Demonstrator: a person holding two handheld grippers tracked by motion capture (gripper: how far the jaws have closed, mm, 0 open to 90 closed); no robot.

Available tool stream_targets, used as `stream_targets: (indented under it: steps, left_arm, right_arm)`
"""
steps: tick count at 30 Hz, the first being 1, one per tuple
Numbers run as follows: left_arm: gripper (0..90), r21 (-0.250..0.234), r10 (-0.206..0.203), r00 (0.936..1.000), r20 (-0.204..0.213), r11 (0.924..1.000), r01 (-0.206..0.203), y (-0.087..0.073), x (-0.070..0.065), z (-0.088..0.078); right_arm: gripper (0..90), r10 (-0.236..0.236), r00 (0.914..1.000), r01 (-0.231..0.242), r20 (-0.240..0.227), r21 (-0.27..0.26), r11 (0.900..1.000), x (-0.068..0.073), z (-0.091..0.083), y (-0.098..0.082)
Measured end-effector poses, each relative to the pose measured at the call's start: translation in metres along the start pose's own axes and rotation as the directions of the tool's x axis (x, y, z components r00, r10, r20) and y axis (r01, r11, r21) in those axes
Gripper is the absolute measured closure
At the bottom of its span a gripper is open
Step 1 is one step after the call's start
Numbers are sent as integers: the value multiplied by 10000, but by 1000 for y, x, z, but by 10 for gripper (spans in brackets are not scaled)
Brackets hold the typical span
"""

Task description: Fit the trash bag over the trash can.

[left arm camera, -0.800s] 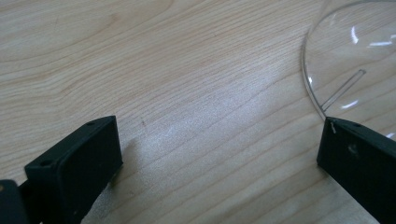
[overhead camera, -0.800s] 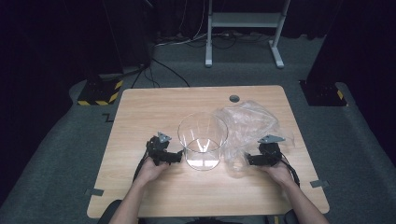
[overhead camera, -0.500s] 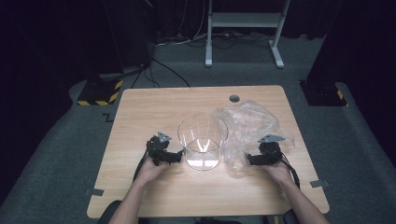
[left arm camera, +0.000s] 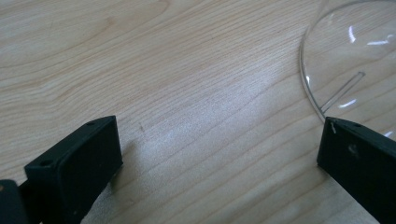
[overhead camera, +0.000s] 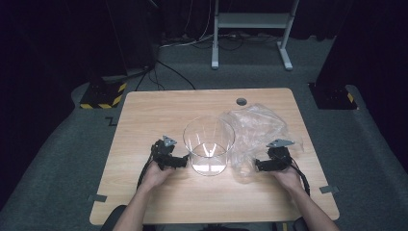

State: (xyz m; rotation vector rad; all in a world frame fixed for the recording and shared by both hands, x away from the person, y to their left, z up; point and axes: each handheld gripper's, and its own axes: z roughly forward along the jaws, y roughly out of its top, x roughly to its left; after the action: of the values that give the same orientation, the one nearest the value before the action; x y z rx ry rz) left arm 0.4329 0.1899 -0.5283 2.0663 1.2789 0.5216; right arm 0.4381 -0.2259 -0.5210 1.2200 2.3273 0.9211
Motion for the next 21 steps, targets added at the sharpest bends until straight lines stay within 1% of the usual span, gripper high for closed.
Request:
stream_targets:
  steps: [7,9,10,13,14,19,21]
  left_arm:
    - [0,-48,-28,10000,2,10000,28,0,0,1]
    - [0,-10,15,10000,8,10000,-15,1,0,1]
    - [0,-10,19,10000,6,10000,-19,1,0,1]
    - [0,-14,40,10000,5,10000,-40,1,0,1]
    - [0,-19,51,10000,28,10000,-51,1,1,1]
    - [0,-4,114,9999,86,9999,-114,2,1,1]
    - [0,15,157,9999,62,9999,-157,2,2,1]
  right_arm:
    - [118,75,9999,-76,107,48,10000,0,-1,0]
    - [147,47,10000,-47,-6,356,9994,-1,-4,1]
    - [160,129,9999,-126,-58,475,9988,-1,-6,1]
    - [193,180,9996,-168,-199,586,9981,-3,-11,0]
    - [198,320,9985,-295,-434,571,9979,-5,-14,-2]
    - [198,379,9986,-367,-381,320,9988,-7,-18,-1]
    - [198,354,9983,-344,-463,215,9992,-7,-21,-1]
